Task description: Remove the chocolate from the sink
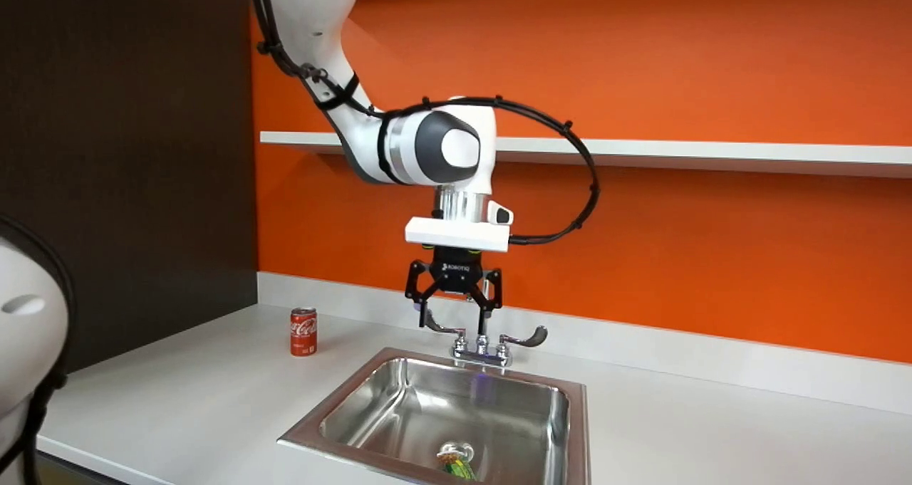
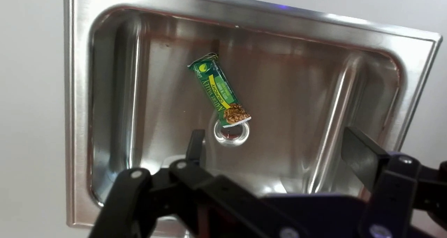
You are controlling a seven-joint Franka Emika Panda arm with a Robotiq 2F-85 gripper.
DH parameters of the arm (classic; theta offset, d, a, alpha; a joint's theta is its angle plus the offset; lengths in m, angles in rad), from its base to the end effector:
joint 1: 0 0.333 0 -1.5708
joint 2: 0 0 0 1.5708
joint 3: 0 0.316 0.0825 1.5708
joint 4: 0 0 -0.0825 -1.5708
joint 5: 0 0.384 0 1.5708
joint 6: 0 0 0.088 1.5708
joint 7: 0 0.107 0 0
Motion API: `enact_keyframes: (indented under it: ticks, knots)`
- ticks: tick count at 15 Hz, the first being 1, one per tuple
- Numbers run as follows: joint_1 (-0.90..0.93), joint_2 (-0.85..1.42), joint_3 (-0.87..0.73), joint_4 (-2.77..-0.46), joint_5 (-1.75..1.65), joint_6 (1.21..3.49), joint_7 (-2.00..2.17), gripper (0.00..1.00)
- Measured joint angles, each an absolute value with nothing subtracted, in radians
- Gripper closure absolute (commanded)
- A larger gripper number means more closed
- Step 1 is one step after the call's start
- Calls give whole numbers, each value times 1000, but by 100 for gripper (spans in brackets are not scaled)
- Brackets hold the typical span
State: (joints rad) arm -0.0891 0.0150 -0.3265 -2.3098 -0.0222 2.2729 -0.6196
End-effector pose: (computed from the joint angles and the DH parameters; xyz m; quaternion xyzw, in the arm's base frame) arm 0.4627 -0.2048 0.3340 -0.9936 -0.1091 0.0275 0.0034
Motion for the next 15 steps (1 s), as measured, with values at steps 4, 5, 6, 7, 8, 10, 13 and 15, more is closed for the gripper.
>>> enact_keyframes:
  ticks: [4, 5, 6, 7, 8, 10, 13, 15]
  knots:
    - [-122, 125, -289, -2286, -17, 2333, -624, 0]
    - [-132, 152, -278, -2282, -17, 2353, -625, 0]
    - [-142, 175, -267, -2278, -16, 2370, -625, 0]
    - [-151, 197, -256, -2273, -16, 2387, -625, 0]
    - [-161, 218, -244, -2268, -16, 2402, -625, 0]
    - [-180, 258, -225, -2258, -16, 2430, -625, 0]
    - [-205, 312, -200, -2245, -16, 2467, -625, 0]
    - [-221, 347, -184, -2238, -16, 2489, -625, 0]
